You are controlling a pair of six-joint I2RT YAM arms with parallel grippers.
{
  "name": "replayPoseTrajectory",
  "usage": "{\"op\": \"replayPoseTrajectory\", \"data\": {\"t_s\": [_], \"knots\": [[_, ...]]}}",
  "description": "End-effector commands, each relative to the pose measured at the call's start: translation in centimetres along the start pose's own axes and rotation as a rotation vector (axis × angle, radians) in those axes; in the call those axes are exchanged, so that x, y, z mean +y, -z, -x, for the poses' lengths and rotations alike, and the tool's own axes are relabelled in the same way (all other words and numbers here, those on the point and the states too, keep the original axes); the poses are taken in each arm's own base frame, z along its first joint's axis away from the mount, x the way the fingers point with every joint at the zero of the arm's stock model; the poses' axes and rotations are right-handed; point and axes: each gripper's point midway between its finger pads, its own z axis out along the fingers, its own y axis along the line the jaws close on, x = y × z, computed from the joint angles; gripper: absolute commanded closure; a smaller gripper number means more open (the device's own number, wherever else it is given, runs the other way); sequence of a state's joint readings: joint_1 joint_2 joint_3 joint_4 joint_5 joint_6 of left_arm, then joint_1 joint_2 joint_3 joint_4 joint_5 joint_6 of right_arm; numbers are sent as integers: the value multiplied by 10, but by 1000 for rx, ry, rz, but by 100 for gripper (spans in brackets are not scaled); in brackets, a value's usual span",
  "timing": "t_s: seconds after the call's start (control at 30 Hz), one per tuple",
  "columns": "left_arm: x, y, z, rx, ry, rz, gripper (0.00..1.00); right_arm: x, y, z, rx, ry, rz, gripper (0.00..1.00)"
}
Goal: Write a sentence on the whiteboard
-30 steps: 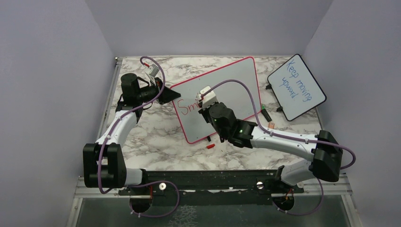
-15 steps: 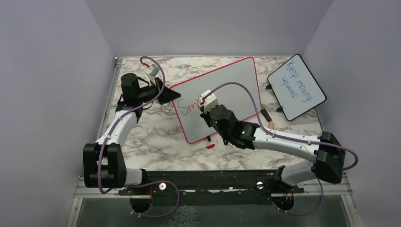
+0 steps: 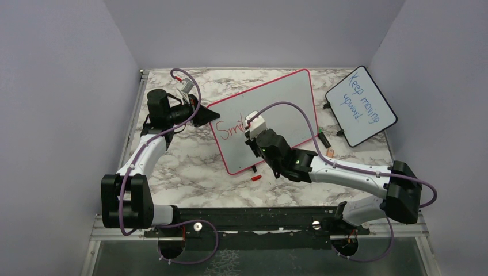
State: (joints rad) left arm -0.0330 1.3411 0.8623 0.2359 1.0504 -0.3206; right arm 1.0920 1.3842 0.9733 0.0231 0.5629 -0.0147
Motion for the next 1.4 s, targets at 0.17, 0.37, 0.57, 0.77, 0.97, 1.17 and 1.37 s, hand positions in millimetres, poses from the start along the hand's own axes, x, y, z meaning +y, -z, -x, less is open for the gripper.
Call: {"op": "replayPoseTrajectory", "data": {"t_s": [0.17,0.37,0.57,0.77,0.97,1.17,1.37], "knots": [[21,-5,-22,45,-21,77,100,-5,3,-14,29,-16,-19,99],[21,-5,-22,45,-22,78,100,-8,8,16,-83,-79,-13,99],[21,-5,-22,45,-23,78,100,-21,11,31,-136,-67,-64,99],[21,-5,-22,46,-21,77,100,-24,7,33,-148,-59,-96,99],[21,-5,-22,46,-22,76,100,-23,1,28,-135,-54,-108,99],[21,-5,-22,45,-22,75,100,-22,-4,23,-116,-44,-116,99],[20,-5,-21,45,-23,72,100,-20,-8,21,-110,-41,-113,99]]}}
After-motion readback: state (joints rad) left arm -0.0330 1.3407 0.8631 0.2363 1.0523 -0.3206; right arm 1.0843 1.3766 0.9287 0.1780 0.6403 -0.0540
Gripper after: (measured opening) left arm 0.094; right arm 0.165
